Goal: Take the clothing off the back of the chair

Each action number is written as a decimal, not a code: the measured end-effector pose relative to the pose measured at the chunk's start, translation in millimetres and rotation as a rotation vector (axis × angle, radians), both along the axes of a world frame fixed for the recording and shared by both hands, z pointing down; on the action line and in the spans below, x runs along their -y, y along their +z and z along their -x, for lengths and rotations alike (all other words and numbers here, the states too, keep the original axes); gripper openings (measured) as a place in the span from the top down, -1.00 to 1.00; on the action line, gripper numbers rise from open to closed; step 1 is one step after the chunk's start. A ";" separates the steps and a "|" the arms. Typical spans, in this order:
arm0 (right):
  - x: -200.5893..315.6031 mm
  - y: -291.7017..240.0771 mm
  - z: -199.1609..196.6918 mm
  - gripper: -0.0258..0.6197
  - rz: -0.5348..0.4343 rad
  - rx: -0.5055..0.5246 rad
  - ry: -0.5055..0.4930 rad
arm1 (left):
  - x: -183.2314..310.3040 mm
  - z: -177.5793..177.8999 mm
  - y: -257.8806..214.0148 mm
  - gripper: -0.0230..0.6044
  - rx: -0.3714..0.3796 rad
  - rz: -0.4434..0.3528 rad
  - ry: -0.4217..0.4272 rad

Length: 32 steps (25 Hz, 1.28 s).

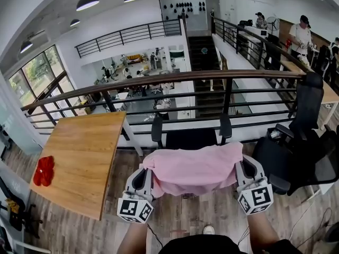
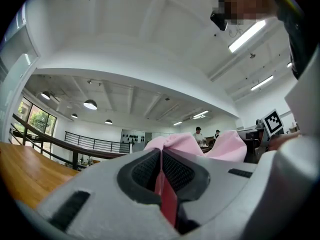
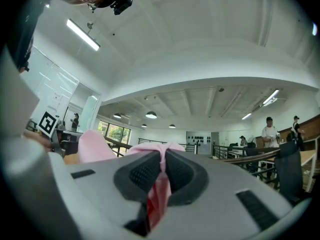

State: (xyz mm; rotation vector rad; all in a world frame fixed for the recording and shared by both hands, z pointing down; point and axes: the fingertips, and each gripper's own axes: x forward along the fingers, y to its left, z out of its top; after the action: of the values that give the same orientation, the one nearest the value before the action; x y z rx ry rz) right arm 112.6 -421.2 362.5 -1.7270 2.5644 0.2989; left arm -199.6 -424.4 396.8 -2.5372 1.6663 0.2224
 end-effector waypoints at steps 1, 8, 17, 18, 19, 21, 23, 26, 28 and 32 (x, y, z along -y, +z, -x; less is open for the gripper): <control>-4.2 -5.1 1.5 0.84 -0.011 0.001 -0.004 | -3.7 -0.2 -5.1 0.85 -0.002 -0.011 0.001; -32.0 -29.0 12.5 0.84 -0.071 0.012 -0.015 | -27.6 4.0 -29.9 0.85 -0.002 -0.069 0.009; -80.3 -50.8 25.9 0.84 -0.119 0.041 -0.021 | -75.2 11.8 -54.3 0.85 0.011 -0.123 0.024; -85.8 -51.8 28.1 0.84 -0.122 0.045 -0.021 | -80.7 13.6 -55.9 0.85 0.011 -0.127 0.026; -90.8 -52.3 29.9 0.84 -0.125 0.048 -0.020 | -85.7 15.0 -57.0 0.85 0.011 -0.130 0.028; -99.8 -51.6 32.8 0.84 -0.125 0.054 -0.020 | -94.9 17.0 -57.2 0.85 0.012 -0.132 0.032; -108.7 -48.2 36.2 0.84 -0.118 0.057 -0.018 | -103.3 19.7 -53.4 0.85 0.014 -0.125 0.037; -121.7 -36.6 42.8 0.84 -0.094 0.059 -0.009 | -113.5 27.0 -39.4 0.85 0.012 -0.096 0.044; -129.8 -24.7 45.2 0.84 -0.071 0.060 -0.004 | -119.8 29.5 -26.0 0.85 0.009 -0.070 0.050; -140.3 2.5 42.4 0.84 -0.018 0.058 0.011 | -128.4 24.9 0.4 0.85 0.005 -0.021 0.063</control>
State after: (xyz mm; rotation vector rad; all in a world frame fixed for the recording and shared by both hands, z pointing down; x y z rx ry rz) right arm 70.2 -281.0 365.0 -1.7182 2.5051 0.2679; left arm -224.4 -296.0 397.2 -2.5752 1.5750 0.2373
